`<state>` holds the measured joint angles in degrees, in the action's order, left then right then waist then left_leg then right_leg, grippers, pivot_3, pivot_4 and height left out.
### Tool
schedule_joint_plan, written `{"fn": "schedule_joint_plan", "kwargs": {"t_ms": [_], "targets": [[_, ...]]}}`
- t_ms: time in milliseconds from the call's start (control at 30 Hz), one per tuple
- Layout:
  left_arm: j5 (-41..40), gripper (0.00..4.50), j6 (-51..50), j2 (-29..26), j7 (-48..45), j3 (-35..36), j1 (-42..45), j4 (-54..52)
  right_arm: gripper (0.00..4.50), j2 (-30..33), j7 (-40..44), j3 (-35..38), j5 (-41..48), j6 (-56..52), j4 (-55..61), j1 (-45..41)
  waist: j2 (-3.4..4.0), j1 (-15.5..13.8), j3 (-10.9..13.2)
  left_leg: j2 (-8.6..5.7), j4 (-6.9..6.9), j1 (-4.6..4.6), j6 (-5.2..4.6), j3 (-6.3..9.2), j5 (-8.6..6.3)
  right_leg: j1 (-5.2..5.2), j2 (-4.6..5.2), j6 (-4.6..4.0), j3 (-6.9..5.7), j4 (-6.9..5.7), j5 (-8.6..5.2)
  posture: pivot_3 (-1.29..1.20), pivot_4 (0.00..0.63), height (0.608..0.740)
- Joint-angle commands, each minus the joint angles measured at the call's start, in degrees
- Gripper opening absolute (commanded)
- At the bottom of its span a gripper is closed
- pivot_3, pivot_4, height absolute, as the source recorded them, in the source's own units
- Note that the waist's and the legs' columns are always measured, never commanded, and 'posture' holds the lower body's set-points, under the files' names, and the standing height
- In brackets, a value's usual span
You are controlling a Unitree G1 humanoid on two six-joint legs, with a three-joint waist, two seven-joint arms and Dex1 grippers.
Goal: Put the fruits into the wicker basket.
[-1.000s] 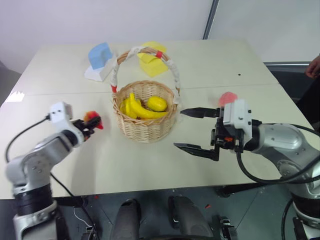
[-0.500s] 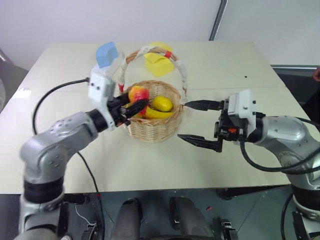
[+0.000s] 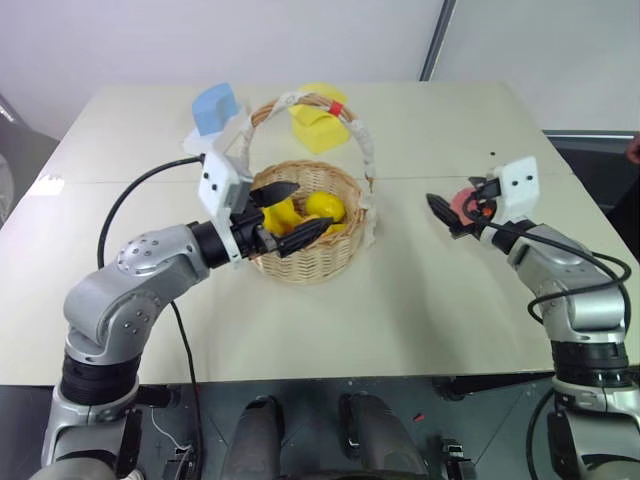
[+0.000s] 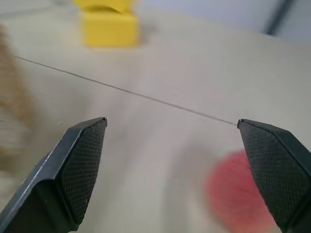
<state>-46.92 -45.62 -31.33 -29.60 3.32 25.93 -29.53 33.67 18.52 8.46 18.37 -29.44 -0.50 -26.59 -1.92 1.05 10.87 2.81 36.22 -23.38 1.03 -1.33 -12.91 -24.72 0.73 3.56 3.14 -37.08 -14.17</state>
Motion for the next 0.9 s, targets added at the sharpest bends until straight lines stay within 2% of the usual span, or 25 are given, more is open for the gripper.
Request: {"fn": "schedule_joint_plan", "kwargs": {"t_ms": [33,200,433,533,600,667,733,800,900], "targets": [[-0.8,4.45,0.9,-0.3,-1.2,0.4,-0.7,-3.0,4.5,-0.9,-3.5,1.5,-3.9,4.3,-7.9,-4.2,0.0,0.2,0.0,0.01,0.0,0.01,0.0,0.0,0.0,0.0,-0.01,0.02,0.0,0.0,0.01,0.0,0.15,0.74],[-1.7,4.45,0.6,-0.5,-1.6,0.7,-2.5,-5.8,4.5,-2.5,-3.7,3.0,-3.6,3.7,-20.0,-8.9,0.0,0.3,0.0,0.03,-0.01,0.02,-0.01,0.02,0.0,0.0,-0.05,0.14,0.0,-0.01,0.08,0.0,0.15,0.74],[-2.1,4.45,0.7,-0.7,-1.6,0.4,-3.6,-7.2,4.5,-3.8,-2.3,4.1,-3.6,6.2,-29.5,-12.7,0.01,0.2,0.0,0.03,-0.01,0.02,-0.01,0.03,0.0,0.0,-0.05,0.16,0.0,-0.02,0.09,0.0,0.15,0.74],[-1.5,4.5,0.9,-0.8,-1.7,0.1,-3.4,-7.0,3.65,-3.9,-2.2,4.4,-3.8,7.3,-31.1,-13.6,0.01,0.3,0.0,0.03,-0.02,0.02,-0.01,0.03,0.0,0.0,-0.05,0.17,0.0,-0.02,0.1,0.0,0.15,0.74],[-1.0,4.5,1.0,-1.0,-1.8,0.0,-3.4,-6.8,2.65,-4.0,-2.3,4.5,-3.9,7.9,-30.9,-13.7,0.02,0.3,0.0,0.03,-0.02,0.02,-0.01,0.03,0.0,0.0,-0.06,0.17,0.0,-0.02,0.1,0.0,0.15,0.74],[-0.6,4.5,1.3,-1.2,-2.0,0.0,-3.6,-6.7,2.2,-3.7,-2.2,4.1,-4.3,7.9,-28.9,-13.1,0.01,0.3,0.0,0.03,-0.02,0.02,-0.01,0.03,0.0,0.0,-0.06,0.17,0.0,-0.02,0.1,0.0,0.15,0.74],[0.1,4.5,1.9,-2.0,-2.4,0.9,-4.6,-6.2,2.19,-2.5,-0.3,3.0,-4.5,7.2,-22.4,-11.0,0.04,0.3,0.0,0.03,-0.02,0.02,-0.01,0.03,0.0,0.0,-0.06,0.17,0.0,-0.02,0.1,0.0,0.15,0.74],[1.0,4.5,3.0,-3.2,-3.2,2.9,-6.8,-5.3,2.19,1.1,6.5,0.3,-4.5,7.6,-10.5,-6.4,0.11,0.2,0.0,0.03,-0.05,0.02,-0.01,0.03,0.0,0.0,-0.06,0.18,0.0,-0.01,0.09,0.0,0.15,0.74],[1.7,4.5,5.3,-4.7,-4.9,6.0,-10.2,-3.7,2.19,6.2,18.3,-1.4,0.6,6.7,6.0,0.7,0.21,0.1,0.1,0.04,-0.13,0.01,-0.02,0.04,0.0,-0.06,-0.06,0.31,-0.01,-0.04,0.04,0.0,0.15,0.74]]}}
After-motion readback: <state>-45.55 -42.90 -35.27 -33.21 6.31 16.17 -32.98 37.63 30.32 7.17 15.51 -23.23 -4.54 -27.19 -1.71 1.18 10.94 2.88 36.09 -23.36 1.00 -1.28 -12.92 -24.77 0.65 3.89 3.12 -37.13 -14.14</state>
